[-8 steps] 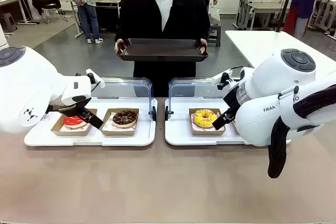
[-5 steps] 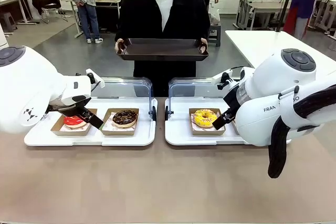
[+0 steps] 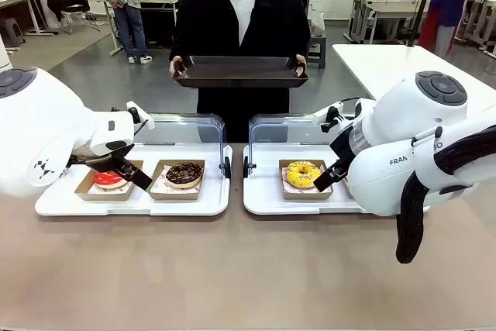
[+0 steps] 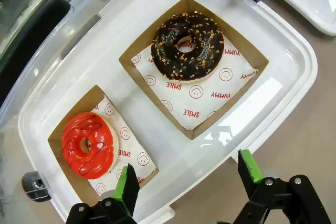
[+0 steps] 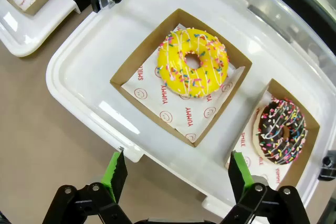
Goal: Provide the desired donut to the person.
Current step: Pick up and lift the Paper togo box containing the Donut pointed at by the person.
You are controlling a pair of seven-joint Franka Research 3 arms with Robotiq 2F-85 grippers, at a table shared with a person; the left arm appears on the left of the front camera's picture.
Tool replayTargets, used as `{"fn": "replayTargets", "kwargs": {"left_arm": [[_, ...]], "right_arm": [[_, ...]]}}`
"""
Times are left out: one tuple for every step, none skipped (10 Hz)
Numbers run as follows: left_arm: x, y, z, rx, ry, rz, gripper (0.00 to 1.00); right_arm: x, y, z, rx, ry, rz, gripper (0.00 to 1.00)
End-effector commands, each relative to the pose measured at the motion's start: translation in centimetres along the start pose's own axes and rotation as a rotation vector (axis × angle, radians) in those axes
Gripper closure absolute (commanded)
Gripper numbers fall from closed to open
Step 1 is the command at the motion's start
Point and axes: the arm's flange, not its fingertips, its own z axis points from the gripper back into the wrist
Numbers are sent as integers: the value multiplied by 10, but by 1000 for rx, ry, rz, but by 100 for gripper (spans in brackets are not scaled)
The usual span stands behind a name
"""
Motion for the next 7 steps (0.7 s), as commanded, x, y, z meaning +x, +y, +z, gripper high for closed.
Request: {"fn": "replayTargets", "kwargs": {"left_arm": [[0,0,0,0,0,0,0],[0,0,0,0,0,0,0],[0,0,0,0,0,0,0],[0,0,0,0,0,0,0],[0,0,0,0,0,0,0],[0,0,0,0,0,0,0],[0,0,0,0,0,0,0]], "right_arm": [[0,0,0,0,0,0,0],[0,0,0,0,0,0,0],[0,0,0,0,0,0,0],[0,0,0,0,0,0,0],[0,0,0,0,0,0,0],[0,0,0,0,0,0,0],[0,0,0,0,0,0,0]]}}
